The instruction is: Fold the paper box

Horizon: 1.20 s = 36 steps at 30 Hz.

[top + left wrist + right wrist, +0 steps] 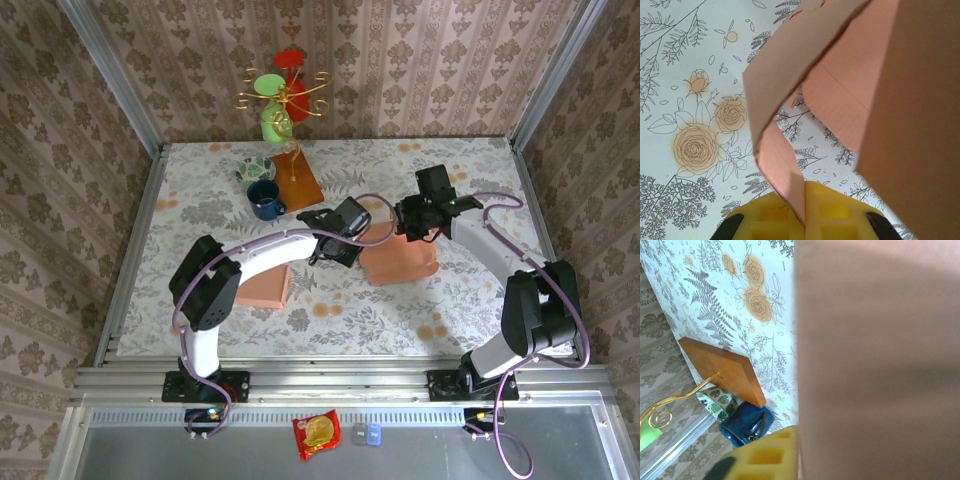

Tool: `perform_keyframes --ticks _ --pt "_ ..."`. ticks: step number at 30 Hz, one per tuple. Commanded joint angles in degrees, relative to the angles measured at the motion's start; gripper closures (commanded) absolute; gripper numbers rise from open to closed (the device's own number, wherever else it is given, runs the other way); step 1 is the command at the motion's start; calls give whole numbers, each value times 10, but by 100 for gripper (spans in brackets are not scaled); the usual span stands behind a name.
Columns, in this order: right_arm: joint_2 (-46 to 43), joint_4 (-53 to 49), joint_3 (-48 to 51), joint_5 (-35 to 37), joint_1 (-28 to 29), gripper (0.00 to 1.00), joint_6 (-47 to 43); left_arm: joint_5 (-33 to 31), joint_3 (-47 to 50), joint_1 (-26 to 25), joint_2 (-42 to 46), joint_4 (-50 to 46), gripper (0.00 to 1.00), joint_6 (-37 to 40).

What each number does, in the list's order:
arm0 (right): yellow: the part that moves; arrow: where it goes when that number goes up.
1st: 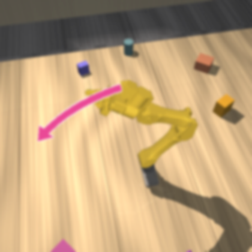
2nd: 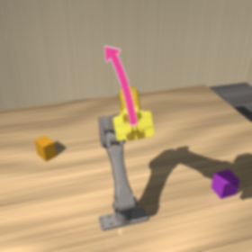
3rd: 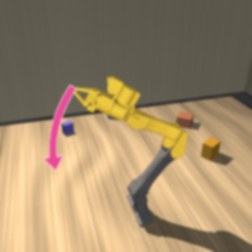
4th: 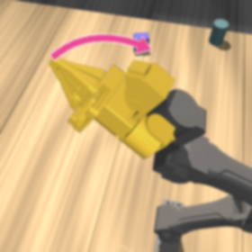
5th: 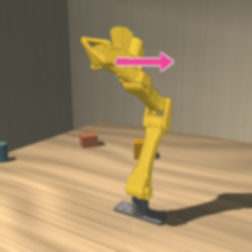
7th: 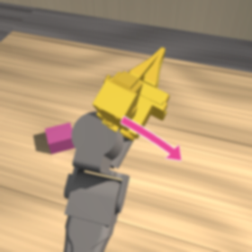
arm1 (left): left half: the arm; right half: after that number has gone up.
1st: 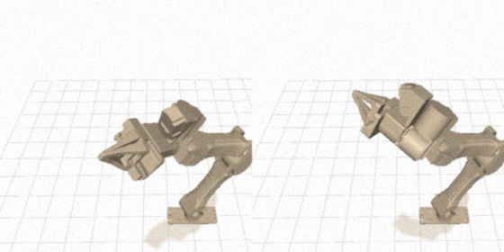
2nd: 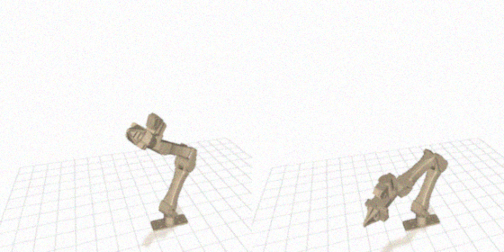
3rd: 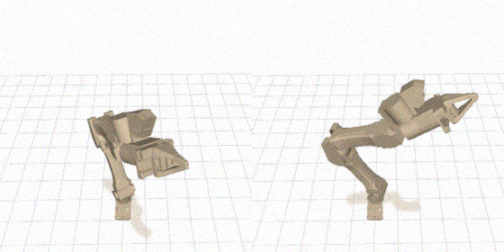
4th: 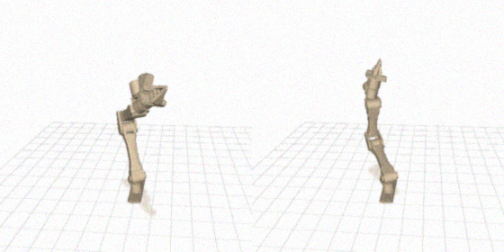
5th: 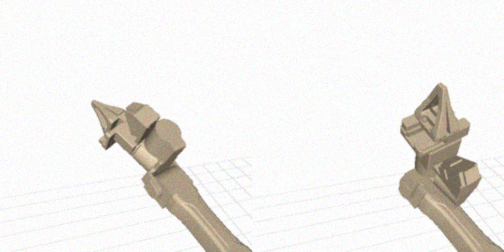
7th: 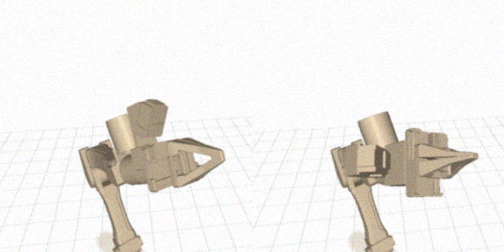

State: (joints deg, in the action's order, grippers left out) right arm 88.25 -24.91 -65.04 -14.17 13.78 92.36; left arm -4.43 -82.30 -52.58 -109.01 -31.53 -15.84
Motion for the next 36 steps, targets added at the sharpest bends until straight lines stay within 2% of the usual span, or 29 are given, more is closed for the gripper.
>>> perform_keyframes --ticks 1,4,7,15,27,30,36 --pt "-24 1 -24 19 -1 64 -51 53 -17 16 23 -39 100 -42" --pt "-51 25 -5 24 -2 54 -60 93 -19 25 29 -68 100 -68" --pt "-67 44 15 16 1 49 -61 124 -22 32 33 -91 100 -90" --pt "-63 63 35 9 15 48 -52 156 -42 35 35 -120 100 -106" --pt "-37 84 39 16 30 78 -61 164 -53 35 33 -130 100 -110" --pt "-34 86 40 19 30 82 -64 165 -52 35 33 -130 100 -110" --pt "-25 105 51 19 28 82 -65 165 -51 35 35 -133 100 -105"
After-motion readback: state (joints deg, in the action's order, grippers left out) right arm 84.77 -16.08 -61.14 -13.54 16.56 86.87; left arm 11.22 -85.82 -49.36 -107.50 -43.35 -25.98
